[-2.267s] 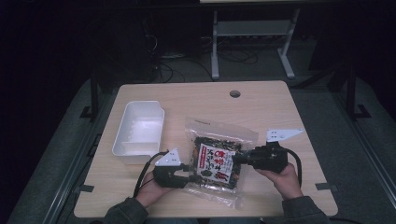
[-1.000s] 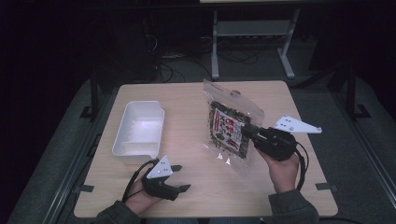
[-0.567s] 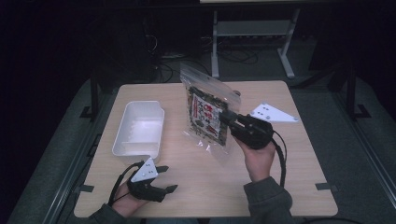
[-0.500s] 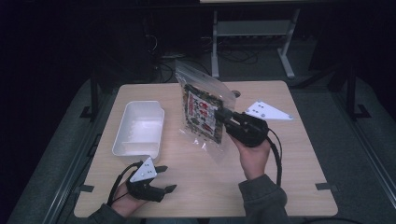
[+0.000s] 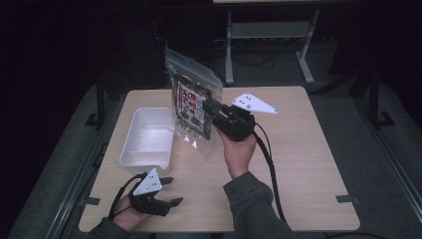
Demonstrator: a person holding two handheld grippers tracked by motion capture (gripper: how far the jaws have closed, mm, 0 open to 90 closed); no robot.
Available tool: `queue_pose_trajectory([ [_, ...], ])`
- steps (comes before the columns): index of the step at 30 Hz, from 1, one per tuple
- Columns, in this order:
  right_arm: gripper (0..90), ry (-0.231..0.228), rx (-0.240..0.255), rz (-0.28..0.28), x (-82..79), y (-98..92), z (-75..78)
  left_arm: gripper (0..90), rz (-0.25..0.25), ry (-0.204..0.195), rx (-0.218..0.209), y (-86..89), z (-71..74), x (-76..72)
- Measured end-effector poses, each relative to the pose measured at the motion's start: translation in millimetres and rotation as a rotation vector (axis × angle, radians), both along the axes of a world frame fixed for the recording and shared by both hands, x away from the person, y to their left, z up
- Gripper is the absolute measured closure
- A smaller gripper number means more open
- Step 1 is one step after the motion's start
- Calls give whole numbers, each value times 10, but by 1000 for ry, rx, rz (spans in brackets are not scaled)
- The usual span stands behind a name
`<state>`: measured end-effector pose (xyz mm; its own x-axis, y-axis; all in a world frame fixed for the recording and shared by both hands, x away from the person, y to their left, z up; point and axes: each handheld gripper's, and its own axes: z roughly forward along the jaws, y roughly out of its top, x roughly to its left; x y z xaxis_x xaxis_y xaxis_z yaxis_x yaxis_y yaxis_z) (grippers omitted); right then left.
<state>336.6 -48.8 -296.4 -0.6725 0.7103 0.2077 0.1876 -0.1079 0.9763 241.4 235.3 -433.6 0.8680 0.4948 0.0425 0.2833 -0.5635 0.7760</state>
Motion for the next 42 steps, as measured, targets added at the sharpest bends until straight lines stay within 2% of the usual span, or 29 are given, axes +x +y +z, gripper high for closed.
queue_pose_trajectory([
  [3, 758, 2, 10, 11, 52, 114, 9, 270, 11, 1, -7, 68, 3, -2],
  [12, 761, -9, -8, 12, 220, 550, 27, 270, 35, 4, -29, 174, 15, -3],
  [15, 761, -5, 1, 22, 296, 680, 31, 270, 36, 3, -24, 195, 17, -6],
  [18, 762, -11, -13, 19, 403, 885, 26, 270, 36, 6, -19, 216, 12, -9],
  [20, 761, -10, -17, 17, 424, 917, 19, 270, 37, 6, -19, 233, 10, -13],
  [28, 761, 11, -13, -23, 681, 1246, -176, 267, 61, 9, -23, 359, 27, -26],
  [33, 762, 5, -51, -59, 726, 1406, -258, 267, 82, 12, -26, 440, 24, -33],
  [36, 762, 5, -50, -63, 741, 1492, -328, 267, 85, 10, -34, 452, 30, -30],
  [38, 762, 1, -63, -78, 737, 1564, -403, 267, 79, 6, -22, 443, 24, -33],
  [42, 762, 10, -59, -75, 741, 1616, -483, 267, 81, 5, -10, 437, 13, -26],
])
